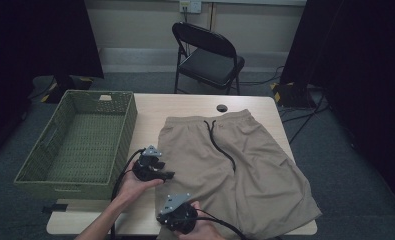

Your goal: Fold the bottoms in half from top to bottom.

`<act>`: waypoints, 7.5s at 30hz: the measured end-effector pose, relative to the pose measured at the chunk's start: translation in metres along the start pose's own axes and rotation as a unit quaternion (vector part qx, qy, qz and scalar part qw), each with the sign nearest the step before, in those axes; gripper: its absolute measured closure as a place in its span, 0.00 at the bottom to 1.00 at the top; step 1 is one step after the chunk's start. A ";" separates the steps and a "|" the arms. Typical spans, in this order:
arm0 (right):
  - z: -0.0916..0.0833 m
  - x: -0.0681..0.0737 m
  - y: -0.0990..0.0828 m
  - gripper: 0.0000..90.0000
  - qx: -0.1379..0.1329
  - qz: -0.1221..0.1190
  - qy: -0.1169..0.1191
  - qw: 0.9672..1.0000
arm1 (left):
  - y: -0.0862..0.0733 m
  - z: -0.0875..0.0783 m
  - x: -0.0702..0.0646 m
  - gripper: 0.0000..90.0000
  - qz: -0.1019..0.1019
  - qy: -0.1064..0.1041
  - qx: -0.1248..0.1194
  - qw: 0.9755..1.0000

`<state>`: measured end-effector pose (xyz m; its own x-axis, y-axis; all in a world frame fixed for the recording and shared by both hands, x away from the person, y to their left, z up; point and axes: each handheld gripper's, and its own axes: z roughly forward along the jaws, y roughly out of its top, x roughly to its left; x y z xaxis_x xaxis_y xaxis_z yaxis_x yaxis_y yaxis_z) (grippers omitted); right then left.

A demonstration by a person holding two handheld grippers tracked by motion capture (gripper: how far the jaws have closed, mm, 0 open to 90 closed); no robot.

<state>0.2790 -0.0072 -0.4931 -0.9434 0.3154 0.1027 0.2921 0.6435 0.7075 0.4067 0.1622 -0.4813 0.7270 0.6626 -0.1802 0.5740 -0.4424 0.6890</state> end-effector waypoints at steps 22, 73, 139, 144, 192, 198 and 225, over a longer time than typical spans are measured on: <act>-0.071 -0.073 -0.044 0.98 -0.016 0.057 -0.126 0.990 | 0.002 0.011 0.002 0.44 -0.005 0.018 0.012 1.000; -0.092 -0.061 -0.076 0.99 0.018 0.054 -0.090 0.994 | 0.021 0.025 0.035 0.66 -0.006 0.103 -0.002 0.995; -0.168 -0.050 0.007 0.99 -0.178 0.041 -0.056 0.982 | 0.082 -0.066 0.028 0.97 -0.055 0.007 -0.177 0.983; -0.171 -0.049 0.015 0.99 -0.187 0.033 -0.057 0.980 | 0.085 -0.073 0.029 0.97 -0.056 0.010 -0.181 0.982; -0.200 -0.026 0.113 0.99 -0.305 -0.048 -0.036 0.951 | 0.129 -0.148 0.042 0.98 -0.050 0.070 -0.204 0.975; -0.206 -0.034 0.080 0.99 -0.298 -0.024 -0.048 0.953 | 0.133 -0.119 0.035 0.97 -0.045 0.057 -0.201 0.977; -0.235 -0.097 -0.046 0.99 -0.230 0.101 -0.160 0.955 | 0.158 -0.037 0.025 0.83 -0.048 0.041 -0.180 0.982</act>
<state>0.3200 -0.2310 -0.3716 -0.7575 0.6447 0.1028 0.2942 0.1966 0.9353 0.5015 0.1314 -0.3515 0.6342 0.7441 -0.2101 0.4584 -0.1430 0.8772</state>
